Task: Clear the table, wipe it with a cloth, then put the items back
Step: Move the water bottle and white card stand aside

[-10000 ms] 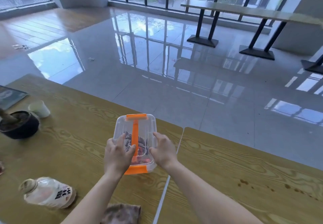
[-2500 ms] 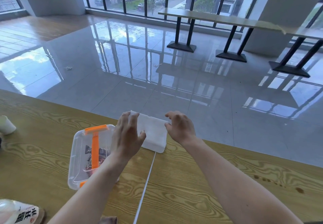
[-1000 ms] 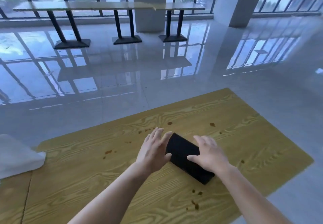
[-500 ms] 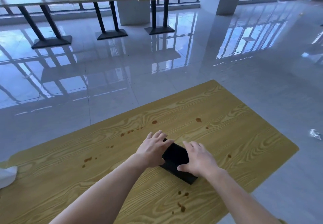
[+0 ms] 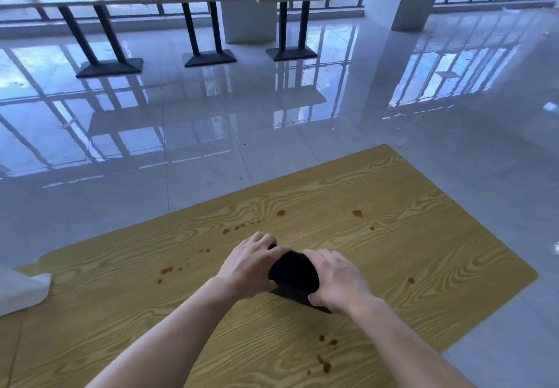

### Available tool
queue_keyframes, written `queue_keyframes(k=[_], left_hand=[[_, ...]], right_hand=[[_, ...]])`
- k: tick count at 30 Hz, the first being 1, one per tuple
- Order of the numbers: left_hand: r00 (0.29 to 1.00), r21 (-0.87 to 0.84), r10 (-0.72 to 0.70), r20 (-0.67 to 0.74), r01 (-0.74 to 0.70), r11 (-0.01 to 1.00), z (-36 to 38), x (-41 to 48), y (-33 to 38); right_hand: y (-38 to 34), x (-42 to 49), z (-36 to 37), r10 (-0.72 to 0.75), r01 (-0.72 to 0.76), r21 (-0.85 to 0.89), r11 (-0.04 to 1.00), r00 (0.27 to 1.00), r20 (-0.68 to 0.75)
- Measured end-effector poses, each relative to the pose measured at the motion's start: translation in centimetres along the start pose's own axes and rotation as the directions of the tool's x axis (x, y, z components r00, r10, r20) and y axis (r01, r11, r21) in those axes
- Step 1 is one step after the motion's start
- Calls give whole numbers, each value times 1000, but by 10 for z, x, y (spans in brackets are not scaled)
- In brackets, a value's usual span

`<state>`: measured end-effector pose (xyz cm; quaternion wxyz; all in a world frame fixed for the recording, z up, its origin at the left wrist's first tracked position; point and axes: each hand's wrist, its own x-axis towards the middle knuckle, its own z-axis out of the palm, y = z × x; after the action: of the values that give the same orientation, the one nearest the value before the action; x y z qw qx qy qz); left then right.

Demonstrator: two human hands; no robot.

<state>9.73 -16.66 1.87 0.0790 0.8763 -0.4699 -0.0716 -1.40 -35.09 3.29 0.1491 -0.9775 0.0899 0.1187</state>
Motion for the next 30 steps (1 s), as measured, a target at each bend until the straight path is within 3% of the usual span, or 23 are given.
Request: queue_keyframes(k=[10,22,30], left_hand=[[952,-41,-299,-72,297,954,-22,-113,-70],[752,-93,-645,-135,638,764,-40,-299,-158],[637,-99,-751,-171,748,657,-38,-384,-210]], right_hand=[[-116,32,7,-291,293,-36,955,955,49],[-316,61,56,-603,622,-75,779,777,178],[-426,79,88,-699,733,-74,676,670,251]])
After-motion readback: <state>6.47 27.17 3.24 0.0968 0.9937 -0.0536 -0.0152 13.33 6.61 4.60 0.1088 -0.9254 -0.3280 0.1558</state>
